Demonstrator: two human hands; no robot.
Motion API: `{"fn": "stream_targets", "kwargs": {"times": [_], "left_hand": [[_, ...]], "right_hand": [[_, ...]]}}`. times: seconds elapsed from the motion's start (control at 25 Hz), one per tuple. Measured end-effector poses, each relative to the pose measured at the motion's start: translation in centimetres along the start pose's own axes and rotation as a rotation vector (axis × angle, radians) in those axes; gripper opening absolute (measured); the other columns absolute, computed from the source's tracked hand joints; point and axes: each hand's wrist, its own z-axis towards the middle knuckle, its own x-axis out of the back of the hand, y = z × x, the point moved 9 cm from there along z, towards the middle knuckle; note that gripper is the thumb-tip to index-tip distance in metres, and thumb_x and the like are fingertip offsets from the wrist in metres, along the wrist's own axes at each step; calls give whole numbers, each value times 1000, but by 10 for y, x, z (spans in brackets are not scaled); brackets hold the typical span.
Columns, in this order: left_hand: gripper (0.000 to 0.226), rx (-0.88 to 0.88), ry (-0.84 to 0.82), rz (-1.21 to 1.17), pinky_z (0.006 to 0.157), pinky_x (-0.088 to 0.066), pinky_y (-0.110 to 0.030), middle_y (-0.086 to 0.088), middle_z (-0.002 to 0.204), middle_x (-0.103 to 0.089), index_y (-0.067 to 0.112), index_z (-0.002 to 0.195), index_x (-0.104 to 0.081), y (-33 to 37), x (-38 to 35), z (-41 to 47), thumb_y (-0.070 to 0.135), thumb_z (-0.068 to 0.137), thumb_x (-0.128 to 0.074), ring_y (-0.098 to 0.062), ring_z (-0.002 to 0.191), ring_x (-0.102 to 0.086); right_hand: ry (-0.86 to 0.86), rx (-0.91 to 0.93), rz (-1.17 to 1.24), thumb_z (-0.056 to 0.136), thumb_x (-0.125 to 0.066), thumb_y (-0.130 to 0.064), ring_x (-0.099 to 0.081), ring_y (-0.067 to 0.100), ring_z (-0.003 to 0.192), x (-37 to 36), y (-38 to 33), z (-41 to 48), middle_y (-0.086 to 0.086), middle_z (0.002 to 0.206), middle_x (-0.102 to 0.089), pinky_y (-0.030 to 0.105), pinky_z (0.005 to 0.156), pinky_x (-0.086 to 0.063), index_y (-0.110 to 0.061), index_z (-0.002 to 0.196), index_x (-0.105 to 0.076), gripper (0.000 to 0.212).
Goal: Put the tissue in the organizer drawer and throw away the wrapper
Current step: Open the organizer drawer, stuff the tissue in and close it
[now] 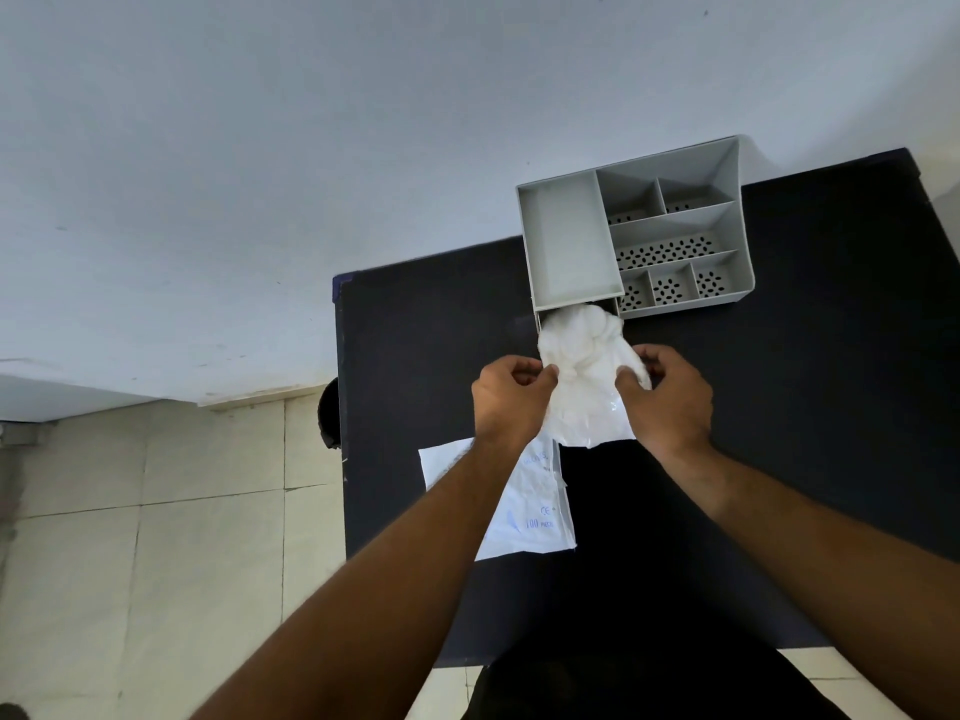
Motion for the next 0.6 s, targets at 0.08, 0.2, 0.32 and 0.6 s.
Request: {"fn": "stream_targets", "kwargs": {"times": [0.08,0.2,0.32,0.6], "left_hand": [[11,15,-17,-9,65,-64,-29,4,77,-74,14,92,-75,1,-4,-1,24,89,-75,-13,69,-73],[7,-7,13,14,55,-60,-22,6,70,-71,12,90,-75,13,-4,0,18,89,-72,-8,57,-68],[5,-28,36,47,65,-62,-29,3,74,-73,14,88,-74,20,-6,2,19,87,-72,-13,64,-71],[29,-13,-12,142,63,-61,-30,2,71,-71,19,77,-64,-8,-3,-10,45,79,-78,-16,66,-71]], "right_hand": [[4,-9,4,84,-70,-23,-69,16,82,1,0,-2,-4,91,-72,38,79,-59,-21,106,-71,22],[17,37,-6,85,-72,-18,-66,15,75,-1,-10,5,-5,83,-69,38,76,-58,-20,98,-71,14],[22,113,-63,84,-73,-18,-63,18,74,-4,-18,12,0,84,-67,40,73,-56,-20,93,-68,11],[14,147,-110,86,-67,-37,-60,9,75,7,-6,-11,-6,87,-62,29,71,-49,-26,106,-62,23]]}}
